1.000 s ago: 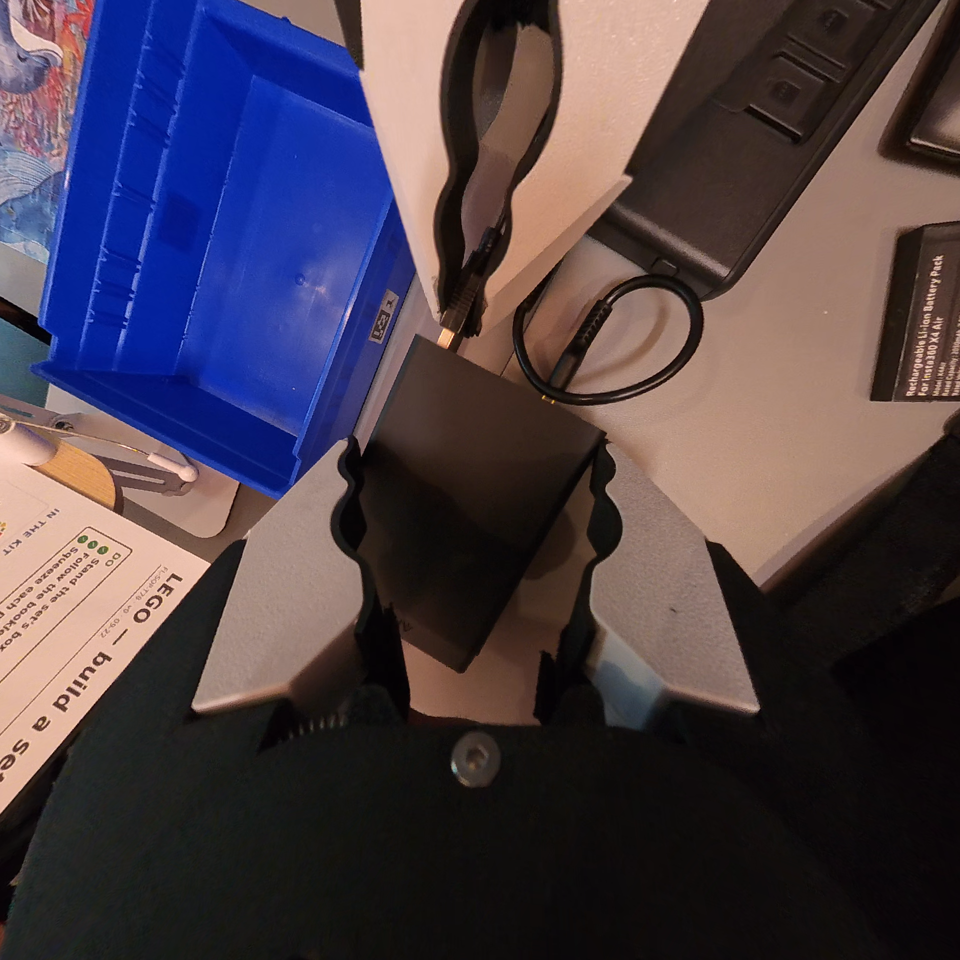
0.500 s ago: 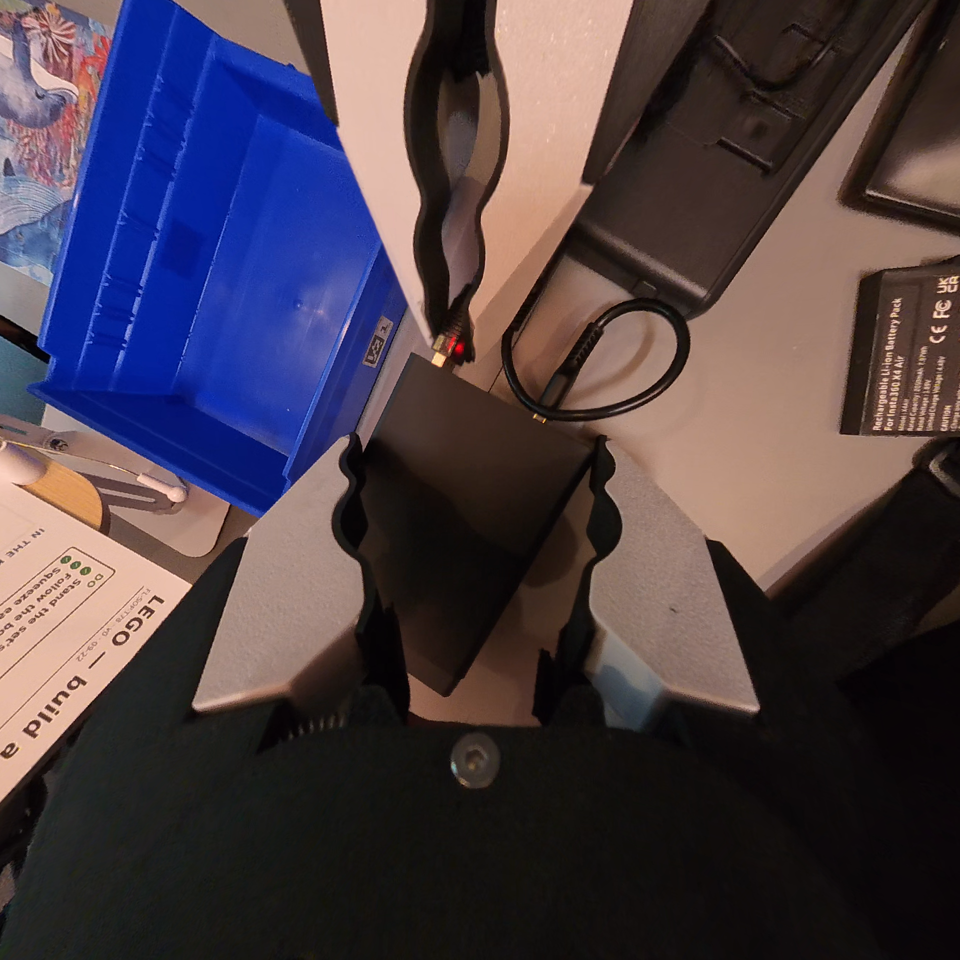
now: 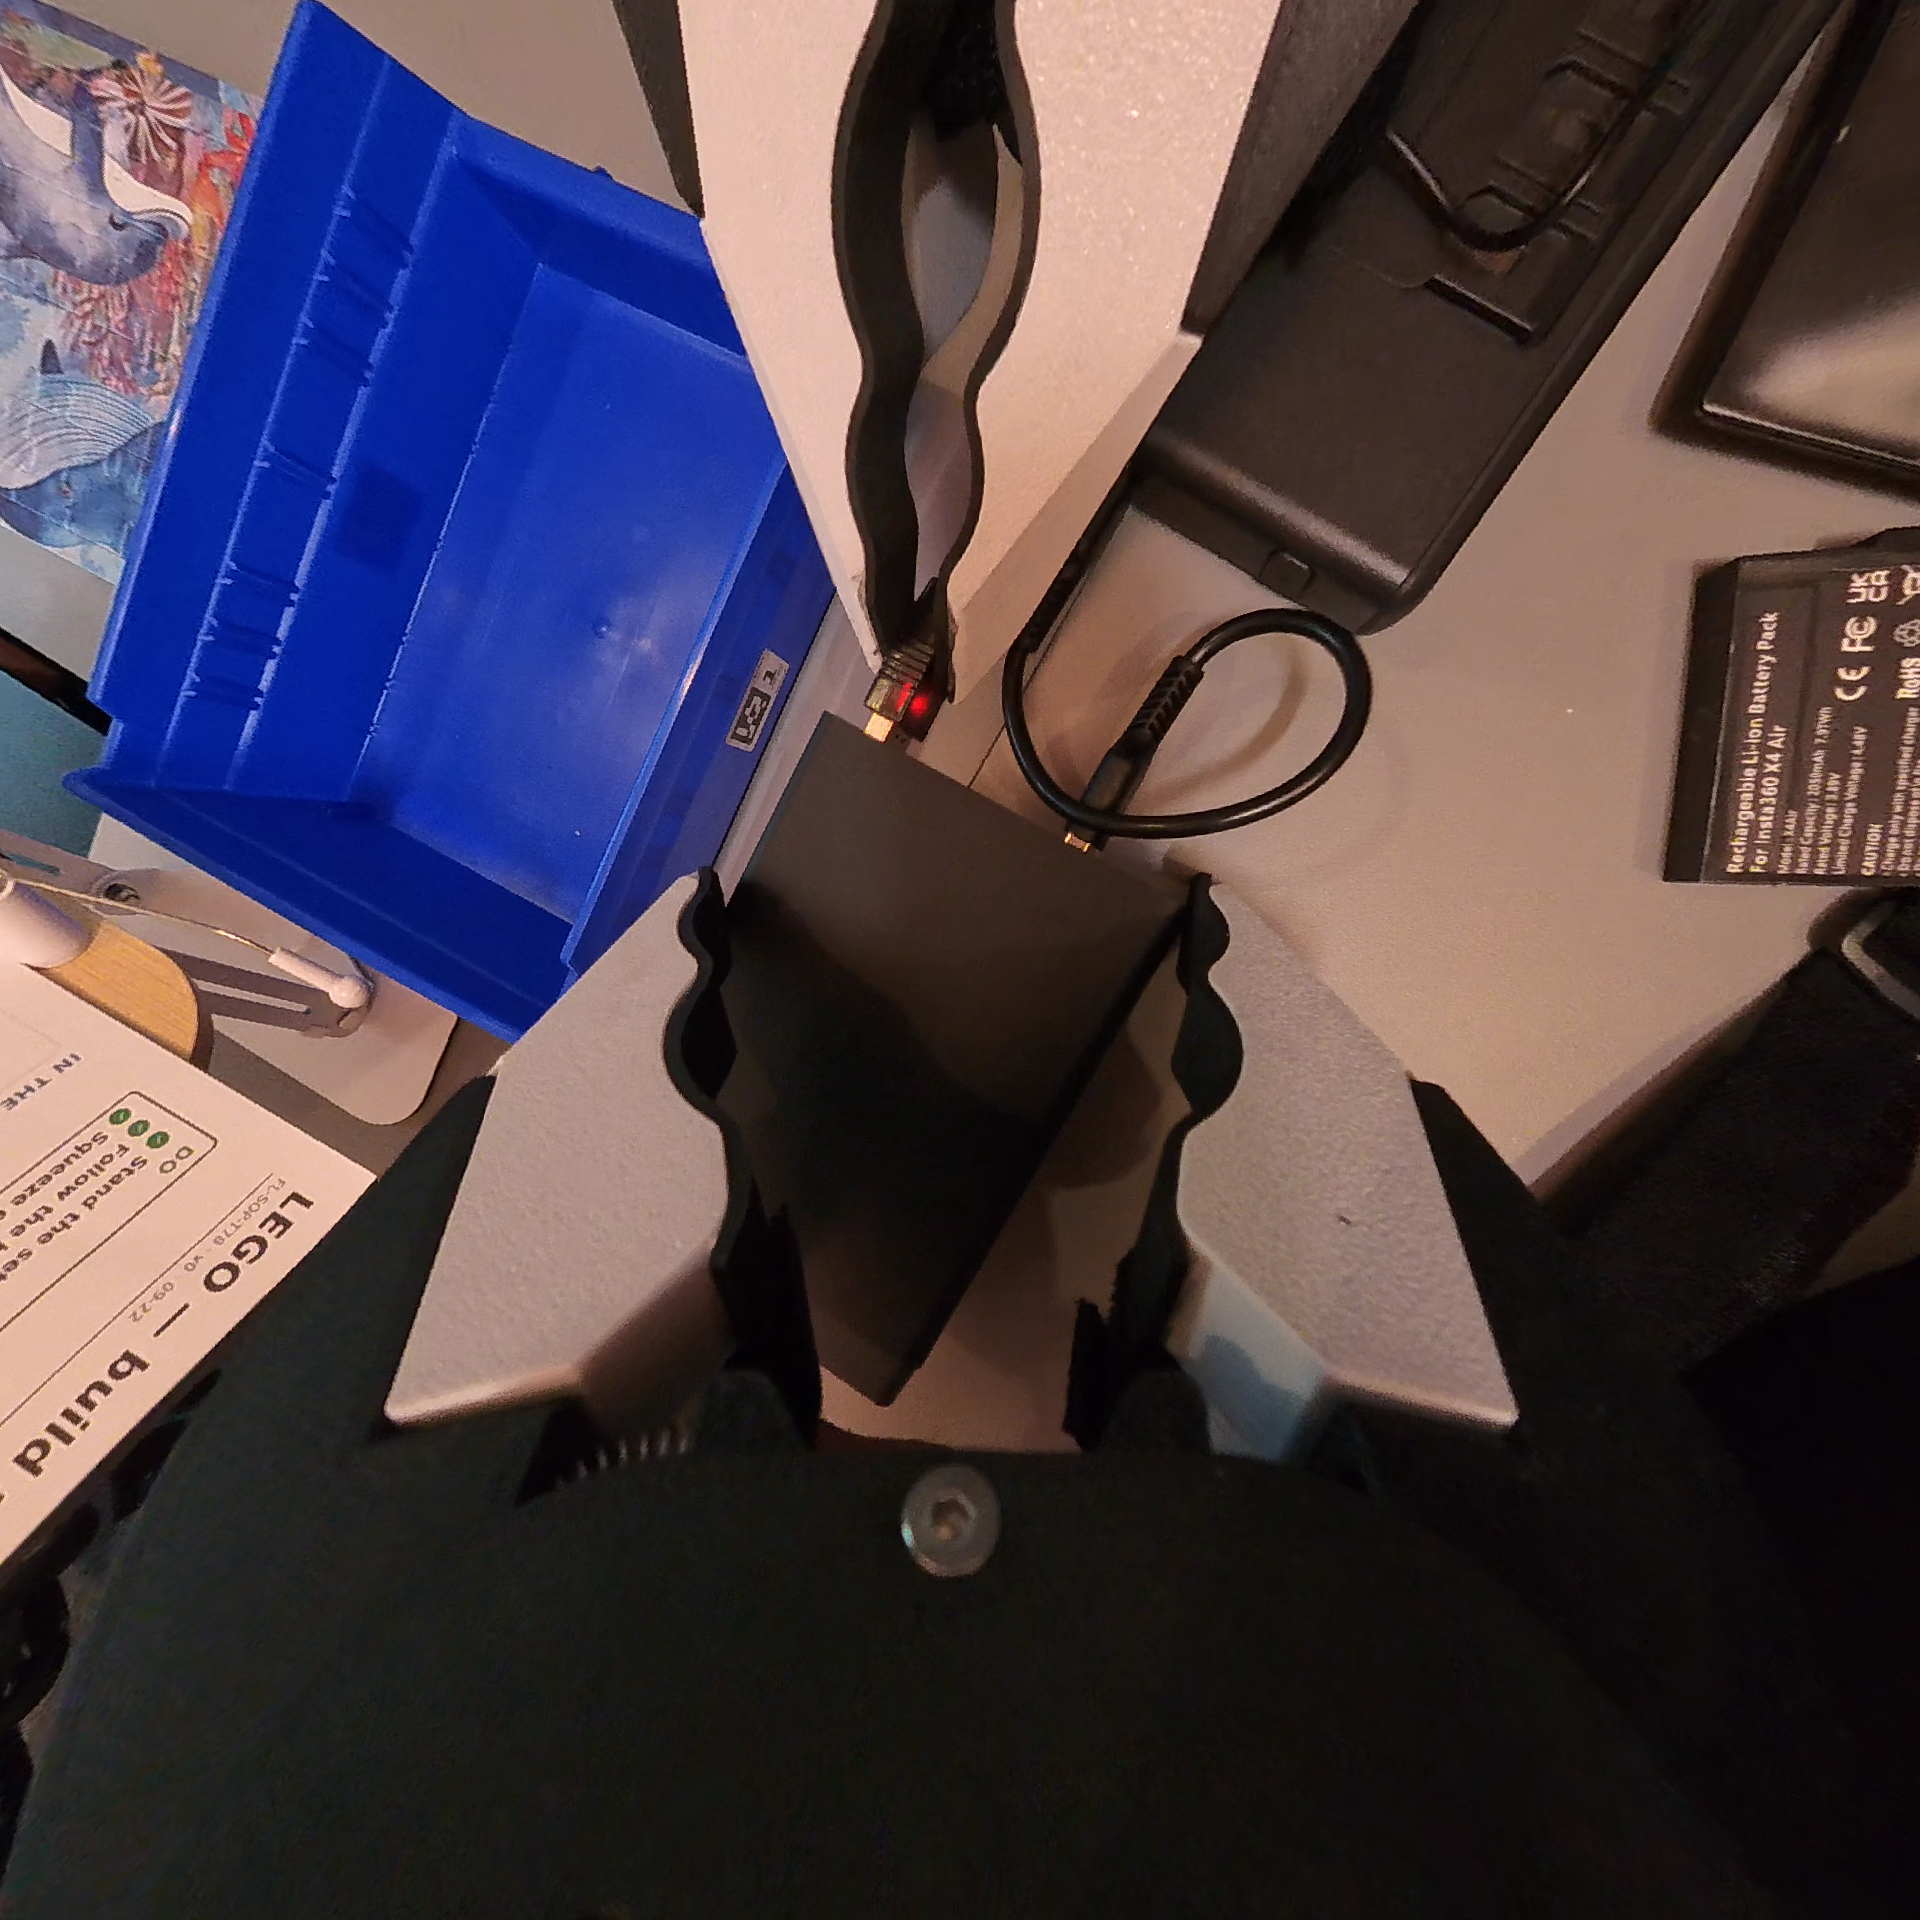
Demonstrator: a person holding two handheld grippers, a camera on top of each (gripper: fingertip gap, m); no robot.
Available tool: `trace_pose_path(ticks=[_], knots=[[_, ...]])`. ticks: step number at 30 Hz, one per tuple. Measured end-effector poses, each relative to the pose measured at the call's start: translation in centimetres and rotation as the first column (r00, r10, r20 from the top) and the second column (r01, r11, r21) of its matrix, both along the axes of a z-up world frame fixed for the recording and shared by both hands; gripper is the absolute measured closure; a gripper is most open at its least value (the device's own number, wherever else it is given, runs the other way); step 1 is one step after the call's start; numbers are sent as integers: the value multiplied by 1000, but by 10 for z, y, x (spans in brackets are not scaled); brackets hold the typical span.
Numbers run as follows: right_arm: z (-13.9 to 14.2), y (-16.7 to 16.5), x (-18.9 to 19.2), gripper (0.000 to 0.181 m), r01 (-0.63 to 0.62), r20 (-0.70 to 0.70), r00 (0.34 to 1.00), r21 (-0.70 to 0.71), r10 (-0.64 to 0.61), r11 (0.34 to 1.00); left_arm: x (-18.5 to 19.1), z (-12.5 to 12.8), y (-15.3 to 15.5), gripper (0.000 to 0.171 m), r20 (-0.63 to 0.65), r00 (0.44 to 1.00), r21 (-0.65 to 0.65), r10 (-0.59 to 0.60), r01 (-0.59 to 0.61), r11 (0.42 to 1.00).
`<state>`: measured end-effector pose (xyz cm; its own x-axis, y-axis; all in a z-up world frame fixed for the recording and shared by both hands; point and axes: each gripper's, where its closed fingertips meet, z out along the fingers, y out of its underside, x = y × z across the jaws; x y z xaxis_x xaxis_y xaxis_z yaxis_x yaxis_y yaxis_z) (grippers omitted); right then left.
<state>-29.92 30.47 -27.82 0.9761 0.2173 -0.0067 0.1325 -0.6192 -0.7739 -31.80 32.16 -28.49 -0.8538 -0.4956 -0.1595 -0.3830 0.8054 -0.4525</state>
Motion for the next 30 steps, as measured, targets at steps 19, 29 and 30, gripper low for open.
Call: trace_pose_path(ticks=[19, 29, 30], knots=[[22, -36, -22, 154, -99, -348, 931, 52, 111, 994, -35, 4, 3, 90, 20, 998, 88, -67, 65, 994], [16, -62, -10, 156, -58, -398, 915, 14, 59, 998, -42, 14, 5, 88, 33, 999, 124, -14, 9, 992], [18, -65, -7, 155, -45, -396, 917, 19, 49, 999, -43, 17, 7, 86, 35, 999, 131, -3, -1, 991]])
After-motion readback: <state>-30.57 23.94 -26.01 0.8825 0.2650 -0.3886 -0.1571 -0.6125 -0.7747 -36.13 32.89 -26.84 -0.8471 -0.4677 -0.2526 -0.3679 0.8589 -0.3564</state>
